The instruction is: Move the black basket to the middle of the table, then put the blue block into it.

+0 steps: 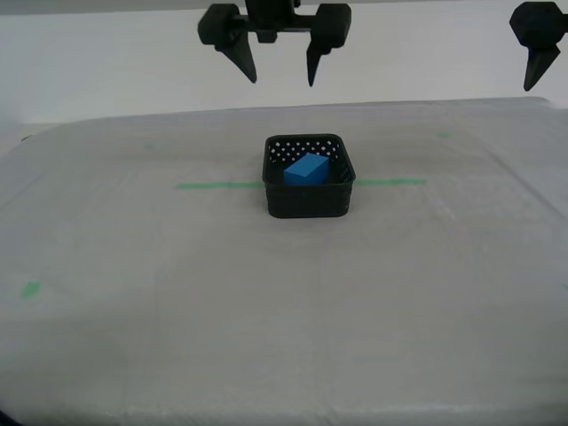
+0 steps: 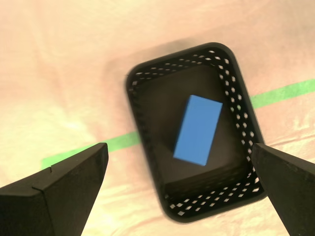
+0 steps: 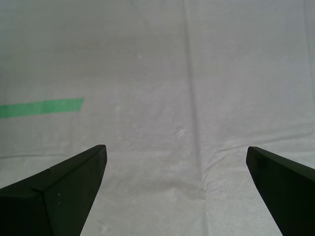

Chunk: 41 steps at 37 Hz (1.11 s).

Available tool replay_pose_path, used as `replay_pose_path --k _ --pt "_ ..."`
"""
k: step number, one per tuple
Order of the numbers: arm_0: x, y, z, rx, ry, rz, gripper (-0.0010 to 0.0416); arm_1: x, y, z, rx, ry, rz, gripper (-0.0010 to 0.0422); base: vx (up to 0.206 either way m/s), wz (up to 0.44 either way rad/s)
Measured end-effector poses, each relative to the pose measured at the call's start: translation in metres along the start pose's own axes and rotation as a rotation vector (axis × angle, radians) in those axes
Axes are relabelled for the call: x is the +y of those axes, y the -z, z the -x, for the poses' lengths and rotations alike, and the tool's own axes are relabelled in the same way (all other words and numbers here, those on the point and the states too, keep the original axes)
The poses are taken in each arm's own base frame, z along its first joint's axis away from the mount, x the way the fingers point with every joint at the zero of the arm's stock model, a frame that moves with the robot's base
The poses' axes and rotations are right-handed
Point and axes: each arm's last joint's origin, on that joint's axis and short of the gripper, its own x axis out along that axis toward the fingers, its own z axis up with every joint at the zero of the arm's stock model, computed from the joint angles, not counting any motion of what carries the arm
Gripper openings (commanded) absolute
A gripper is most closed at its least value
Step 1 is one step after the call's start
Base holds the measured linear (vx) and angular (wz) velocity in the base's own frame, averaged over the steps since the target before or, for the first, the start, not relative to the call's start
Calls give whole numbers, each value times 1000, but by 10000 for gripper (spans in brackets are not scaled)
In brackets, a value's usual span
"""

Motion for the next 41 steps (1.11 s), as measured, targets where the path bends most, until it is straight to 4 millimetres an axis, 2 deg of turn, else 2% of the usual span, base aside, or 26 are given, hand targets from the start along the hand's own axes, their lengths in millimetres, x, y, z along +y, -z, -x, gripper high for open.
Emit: replay_pose_path --k 7,19,26,34,41 --pt "0 0 0 0 0 -1 398 26 18 25 -39 -19 50 401 0 0" --pt "0 0 0 0 0 0 399 85 65 49 -85 -95 160 400 0 0" --pt "0 0 0 0 1 -1 398 122 85 59 -131 1 266 400 0 0" --pt "0 0 0 0 0 0 398 146 96 66 -149 -30 267 400 0 0" --pt "0 0 0 0 1 0 399 157 100 63 -125 -56 281 400 0 0"
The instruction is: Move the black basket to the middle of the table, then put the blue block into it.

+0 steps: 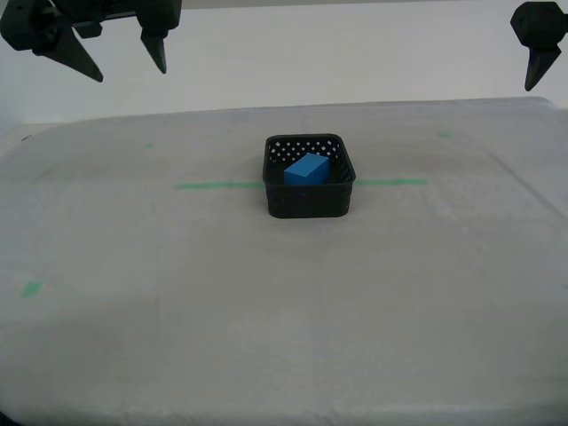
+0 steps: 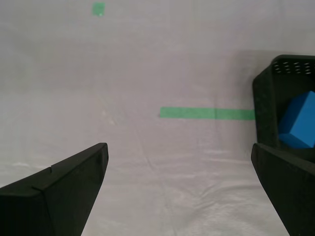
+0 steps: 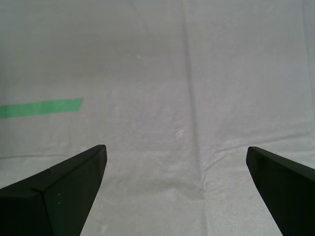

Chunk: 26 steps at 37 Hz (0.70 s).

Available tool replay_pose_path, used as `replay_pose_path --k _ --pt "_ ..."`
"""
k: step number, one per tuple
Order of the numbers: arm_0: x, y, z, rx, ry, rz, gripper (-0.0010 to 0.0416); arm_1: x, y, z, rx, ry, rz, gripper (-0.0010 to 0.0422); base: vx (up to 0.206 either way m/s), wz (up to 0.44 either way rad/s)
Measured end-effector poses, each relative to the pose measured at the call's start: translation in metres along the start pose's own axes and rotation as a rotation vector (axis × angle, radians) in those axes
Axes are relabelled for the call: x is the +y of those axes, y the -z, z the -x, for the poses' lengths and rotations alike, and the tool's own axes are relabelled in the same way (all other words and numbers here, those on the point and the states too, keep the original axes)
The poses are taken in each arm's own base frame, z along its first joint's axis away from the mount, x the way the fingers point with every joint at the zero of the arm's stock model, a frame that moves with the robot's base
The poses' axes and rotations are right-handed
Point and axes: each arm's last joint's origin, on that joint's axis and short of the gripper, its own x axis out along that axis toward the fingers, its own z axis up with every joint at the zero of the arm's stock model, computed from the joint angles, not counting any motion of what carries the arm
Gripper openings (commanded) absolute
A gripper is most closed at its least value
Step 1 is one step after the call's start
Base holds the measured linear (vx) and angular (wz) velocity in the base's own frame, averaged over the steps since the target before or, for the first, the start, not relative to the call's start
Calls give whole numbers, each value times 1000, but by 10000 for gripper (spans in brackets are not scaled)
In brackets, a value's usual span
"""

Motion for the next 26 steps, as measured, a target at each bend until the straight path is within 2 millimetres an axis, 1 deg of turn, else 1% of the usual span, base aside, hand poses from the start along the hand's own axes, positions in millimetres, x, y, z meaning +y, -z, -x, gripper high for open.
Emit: replay_pose_path --k 4,15,26 --pt "0 0 0 0 0 0 399 4 -1 0 -1 -8 -13 400 0 0" --pt "0 0 0 0 0 -1 399 19 -6 -2 -7 -38 30 400 0 0" --pt "0 0 0 0 0 0 398 21 -7 -2 -11 -40 36 400 0 0"
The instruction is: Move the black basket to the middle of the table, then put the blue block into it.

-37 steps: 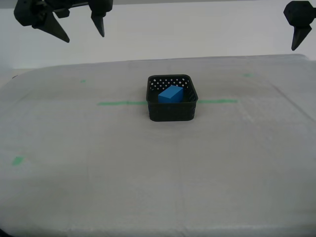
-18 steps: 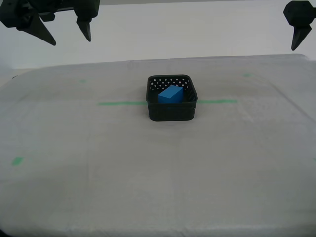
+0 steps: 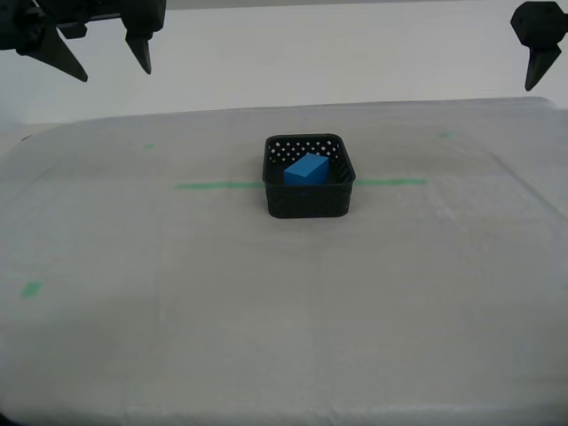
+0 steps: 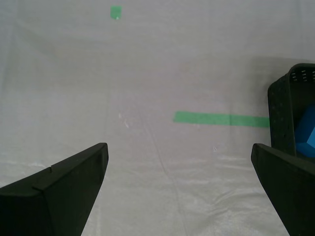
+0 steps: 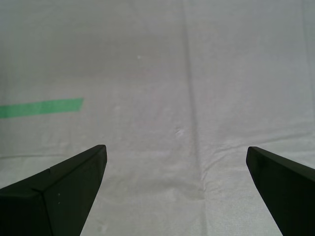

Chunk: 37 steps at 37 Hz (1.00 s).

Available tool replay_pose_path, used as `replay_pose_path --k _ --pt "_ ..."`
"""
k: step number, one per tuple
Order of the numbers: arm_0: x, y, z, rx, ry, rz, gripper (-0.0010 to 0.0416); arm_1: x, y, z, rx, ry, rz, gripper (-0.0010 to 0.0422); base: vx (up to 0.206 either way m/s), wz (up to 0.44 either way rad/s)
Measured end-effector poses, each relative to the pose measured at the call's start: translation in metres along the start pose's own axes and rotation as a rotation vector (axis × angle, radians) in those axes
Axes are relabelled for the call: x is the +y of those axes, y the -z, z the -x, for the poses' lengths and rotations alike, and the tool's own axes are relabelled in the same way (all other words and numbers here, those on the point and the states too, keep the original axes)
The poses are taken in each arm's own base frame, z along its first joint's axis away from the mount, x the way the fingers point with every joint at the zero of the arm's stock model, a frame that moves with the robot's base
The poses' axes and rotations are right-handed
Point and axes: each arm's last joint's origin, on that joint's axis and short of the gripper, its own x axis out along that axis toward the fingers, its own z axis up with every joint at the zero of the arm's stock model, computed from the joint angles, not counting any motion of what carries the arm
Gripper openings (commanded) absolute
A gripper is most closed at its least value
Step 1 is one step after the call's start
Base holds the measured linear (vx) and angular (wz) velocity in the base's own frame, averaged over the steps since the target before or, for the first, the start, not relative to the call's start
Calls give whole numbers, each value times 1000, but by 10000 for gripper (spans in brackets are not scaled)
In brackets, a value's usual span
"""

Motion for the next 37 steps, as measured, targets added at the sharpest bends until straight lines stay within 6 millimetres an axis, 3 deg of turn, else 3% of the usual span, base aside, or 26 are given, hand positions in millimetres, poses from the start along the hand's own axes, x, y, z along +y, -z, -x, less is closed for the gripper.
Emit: replay_pose_path --k 37 --pt "0 0 0 0 0 0 399 0 0 0 4 -1 0 400 0 0"
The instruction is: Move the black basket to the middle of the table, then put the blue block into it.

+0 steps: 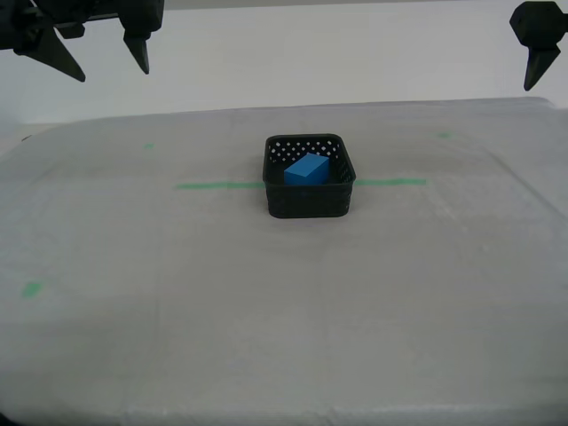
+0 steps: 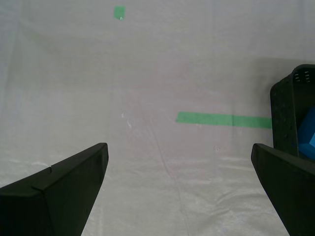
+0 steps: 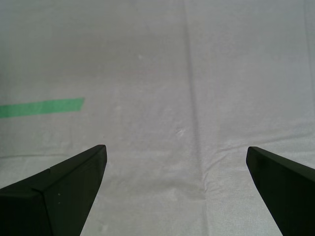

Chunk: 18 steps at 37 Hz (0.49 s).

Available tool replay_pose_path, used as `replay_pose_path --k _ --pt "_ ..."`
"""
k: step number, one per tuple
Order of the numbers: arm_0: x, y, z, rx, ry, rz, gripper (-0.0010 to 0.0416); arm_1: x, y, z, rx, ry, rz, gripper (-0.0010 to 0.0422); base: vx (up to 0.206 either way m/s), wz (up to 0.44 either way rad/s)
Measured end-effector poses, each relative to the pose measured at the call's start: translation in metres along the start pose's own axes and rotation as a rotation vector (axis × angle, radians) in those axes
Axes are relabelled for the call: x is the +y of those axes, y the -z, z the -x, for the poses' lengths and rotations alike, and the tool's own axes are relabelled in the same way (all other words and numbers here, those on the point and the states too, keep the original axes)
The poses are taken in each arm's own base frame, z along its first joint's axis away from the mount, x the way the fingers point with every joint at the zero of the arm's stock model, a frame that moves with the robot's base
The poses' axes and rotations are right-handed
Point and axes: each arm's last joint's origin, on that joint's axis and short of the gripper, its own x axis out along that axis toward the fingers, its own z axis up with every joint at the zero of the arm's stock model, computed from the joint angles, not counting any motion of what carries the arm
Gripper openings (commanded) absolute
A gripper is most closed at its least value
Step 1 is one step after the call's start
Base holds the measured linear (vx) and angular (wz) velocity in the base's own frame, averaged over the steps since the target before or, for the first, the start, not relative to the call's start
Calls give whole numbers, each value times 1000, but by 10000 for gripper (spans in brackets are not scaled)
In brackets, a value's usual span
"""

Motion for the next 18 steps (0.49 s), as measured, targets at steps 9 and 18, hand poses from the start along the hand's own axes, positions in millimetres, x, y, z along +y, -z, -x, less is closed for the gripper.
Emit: replay_pose_path --k 9,18 --pt "0 0 0 0 0 0 399 0 0 0 0 0 0 400 0 0" --pt "0 0 0 0 0 0 398 0 0 0 0 0 0 400 0 0"
